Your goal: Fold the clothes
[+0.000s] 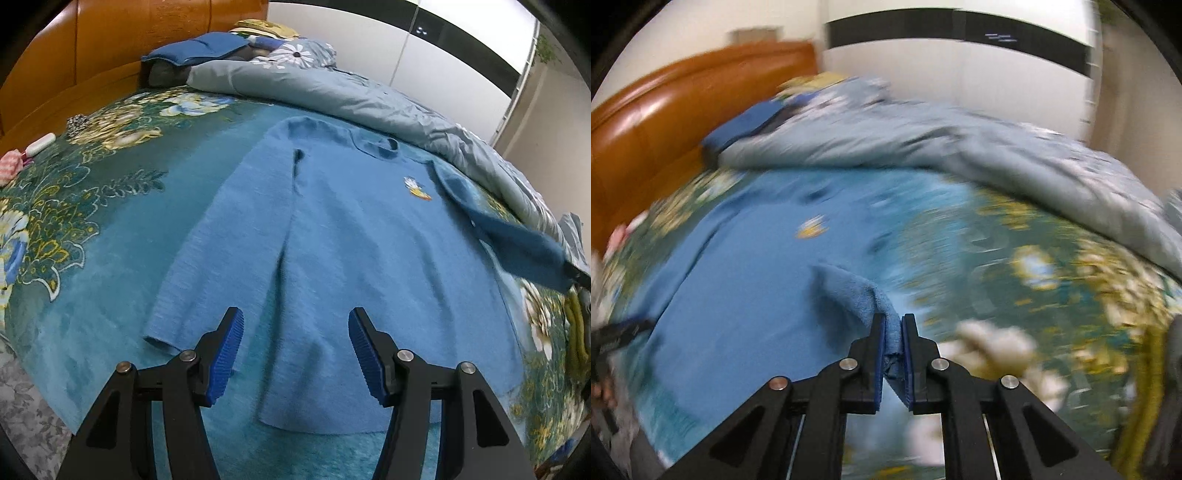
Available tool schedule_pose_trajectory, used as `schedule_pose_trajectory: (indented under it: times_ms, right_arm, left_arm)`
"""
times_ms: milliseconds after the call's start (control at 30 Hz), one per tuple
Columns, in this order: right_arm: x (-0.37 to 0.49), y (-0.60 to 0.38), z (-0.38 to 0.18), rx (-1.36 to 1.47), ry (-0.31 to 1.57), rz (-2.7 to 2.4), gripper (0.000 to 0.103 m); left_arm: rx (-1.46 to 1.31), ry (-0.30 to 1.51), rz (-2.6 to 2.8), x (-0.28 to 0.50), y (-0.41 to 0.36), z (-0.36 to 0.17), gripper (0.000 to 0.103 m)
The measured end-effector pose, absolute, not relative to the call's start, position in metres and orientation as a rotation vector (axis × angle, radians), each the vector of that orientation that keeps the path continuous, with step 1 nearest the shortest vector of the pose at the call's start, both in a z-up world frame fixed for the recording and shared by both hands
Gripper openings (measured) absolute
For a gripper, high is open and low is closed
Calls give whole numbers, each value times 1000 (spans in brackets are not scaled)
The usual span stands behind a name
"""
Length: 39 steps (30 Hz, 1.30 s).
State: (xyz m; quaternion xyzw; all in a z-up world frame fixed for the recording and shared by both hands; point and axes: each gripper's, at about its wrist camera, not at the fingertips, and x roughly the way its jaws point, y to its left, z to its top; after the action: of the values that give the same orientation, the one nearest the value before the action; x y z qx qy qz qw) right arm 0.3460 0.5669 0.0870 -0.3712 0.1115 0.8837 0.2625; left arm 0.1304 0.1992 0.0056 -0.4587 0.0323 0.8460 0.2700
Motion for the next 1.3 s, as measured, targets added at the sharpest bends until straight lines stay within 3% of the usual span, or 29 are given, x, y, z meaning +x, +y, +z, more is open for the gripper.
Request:
schedule_pose_trajectory:
  times_ms: [167,533,967,1000,1133,1300]
  right_arm:
    - [372,651,93,-885,449,2206,10]
    - [390,752,42,-820,733,1944,7]
    - [376,693,60,-819,640,2113,9]
    - [371,682,64,-824,622,2140,12]
    - [352,643,71,-848,572,2253,51]
    - [324,595,71,-940,473,2366,51]
  left_arm:
    - [-1248,72,2311,115,193,3,61]
    - [-1272,22,2368,87,165,-2,61]
    - [-1288,-64,2317,85,122,-6,61]
    - [-1296,-57,2315,86,120,-8,61]
    - [-1320,-99,2277,87,113,-19,61]
    - [-1280,-207,2242,88,106,-21,60]
